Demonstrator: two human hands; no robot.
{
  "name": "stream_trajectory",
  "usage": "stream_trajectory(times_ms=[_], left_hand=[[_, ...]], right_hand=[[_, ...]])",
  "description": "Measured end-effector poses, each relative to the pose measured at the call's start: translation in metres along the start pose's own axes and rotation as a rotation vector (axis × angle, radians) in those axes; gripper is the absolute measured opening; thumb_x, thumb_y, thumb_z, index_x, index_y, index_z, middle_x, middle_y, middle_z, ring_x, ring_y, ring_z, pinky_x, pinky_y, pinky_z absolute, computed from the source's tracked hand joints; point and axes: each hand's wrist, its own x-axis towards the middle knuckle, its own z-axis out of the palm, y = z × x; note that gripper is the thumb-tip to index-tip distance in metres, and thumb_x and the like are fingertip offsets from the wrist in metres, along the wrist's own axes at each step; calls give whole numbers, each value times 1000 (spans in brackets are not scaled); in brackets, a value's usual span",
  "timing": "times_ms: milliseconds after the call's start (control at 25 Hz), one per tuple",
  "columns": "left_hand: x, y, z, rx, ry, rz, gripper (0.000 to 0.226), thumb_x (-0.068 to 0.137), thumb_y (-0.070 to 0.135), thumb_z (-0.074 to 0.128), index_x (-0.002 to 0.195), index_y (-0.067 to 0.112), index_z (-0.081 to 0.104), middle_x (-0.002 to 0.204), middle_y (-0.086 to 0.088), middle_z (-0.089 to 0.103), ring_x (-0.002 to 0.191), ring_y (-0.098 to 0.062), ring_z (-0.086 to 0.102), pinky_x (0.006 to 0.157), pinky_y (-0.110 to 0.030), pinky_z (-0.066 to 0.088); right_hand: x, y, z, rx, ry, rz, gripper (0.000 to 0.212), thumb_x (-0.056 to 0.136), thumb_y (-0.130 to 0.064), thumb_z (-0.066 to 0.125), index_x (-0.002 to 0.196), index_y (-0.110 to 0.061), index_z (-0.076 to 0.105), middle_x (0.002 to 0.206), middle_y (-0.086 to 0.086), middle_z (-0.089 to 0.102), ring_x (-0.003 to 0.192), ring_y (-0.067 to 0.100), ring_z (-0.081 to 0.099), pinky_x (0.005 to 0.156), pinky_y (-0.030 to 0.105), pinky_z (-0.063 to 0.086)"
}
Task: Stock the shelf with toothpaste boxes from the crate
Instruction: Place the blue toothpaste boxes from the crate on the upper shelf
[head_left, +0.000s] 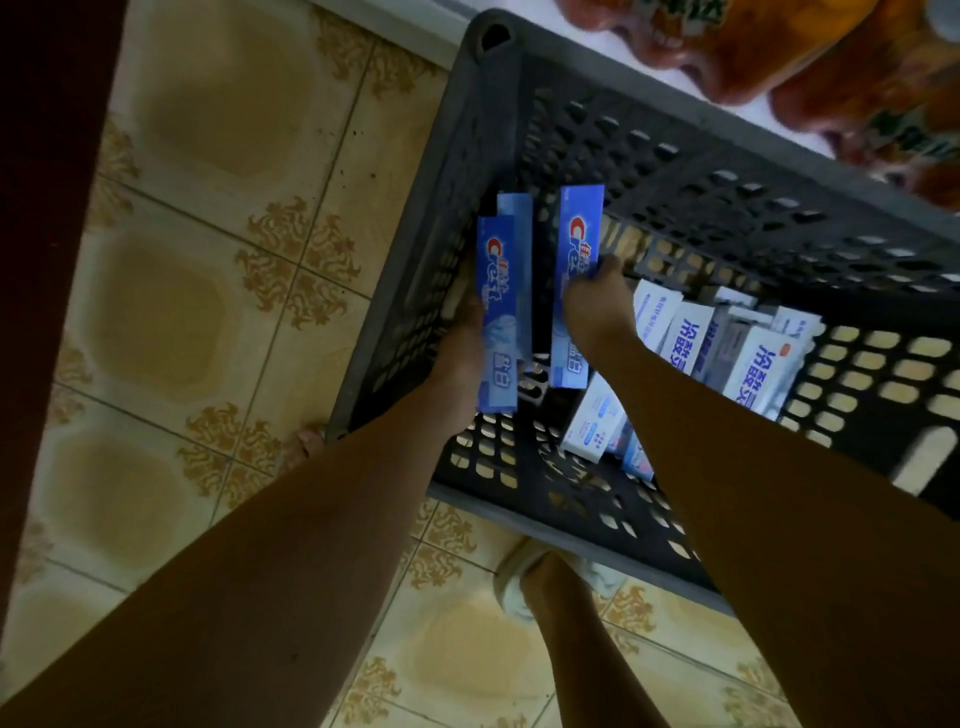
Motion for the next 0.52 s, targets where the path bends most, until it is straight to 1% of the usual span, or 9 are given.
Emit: stream_trajectory(times_ms=[40,120,200,240,280,320,400,440,520], left_hand=[[-3,2,0,5,6,36,51,99,56,38,121,15,58,103,-11,65,76,-20,63,69,-32,51],[-9,-1,-2,72,75,86,46,99,55,37,110,17,60,94,-9,66,68,-17,61,64,-30,49],[-18,2,0,146,97,87,47,99,56,37,111,18,62,98,-7,69,74,-19,64,71,-32,52],[-21,3,0,174,100,91,51,98,59,37,117,18,62,105,-8,70,80,-21,66,76,-35,53],[-26,6,2,204,99,111,55,96,62,37,121,19,61,110,-9,70,87,-24,67,81,-38,53],[-31,8,4,229,98,126,58,95,65,37,123,20,61,113,-9,69,93,-26,68,83,-40,53],[-39,12,8,239,67,152,58,95,64,37,123,19,61,112,-9,70,93,-25,68,79,-36,53],[-42,12,8,241,49,163,56,96,63,37,122,19,61,110,-8,71,91,-24,68,75,-34,53],[-52,13,8,271,-5,186,50,96,59,40,124,22,59,108,-5,71,90,-21,70,71,-32,53]], right_hand=[[-4,-3,-5,78,-30,18,12,97,-10,41,106,-10,49,92,5,59,78,22,58,63,30,44],[-14,-6,-15,192,-130,100,18,99,-12,40,85,-17,50,83,-1,53,68,9,50,62,25,43],[-23,-8,-25,312,-210,254,17,94,-17,44,86,-9,57,86,10,62,74,20,62,62,26,46],[-25,-9,-29,369,-218,327,20,91,-16,46,93,-3,60,89,16,65,79,29,66,63,28,48],[-30,-10,-35,395,-220,361,19,91,-12,44,92,-2,60,85,17,65,77,32,65,62,29,47],[-36,-11,-40,415,-208,368,19,93,-6,40,82,-4,56,72,13,62,66,27,63,58,27,46],[-45,-10,-48,463,-226,347,29,92,2,35,69,-12,45,48,2,52,45,15,55,49,23,42],[-49,-8,-50,479,-235,329,29,91,2,36,69,-13,45,43,-2,51,41,12,54,49,23,42],[-62,-9,-53,556,-265,321,25,89,1,38,71,-13,48,45,-2,54,46,13,56,53,26,44]])
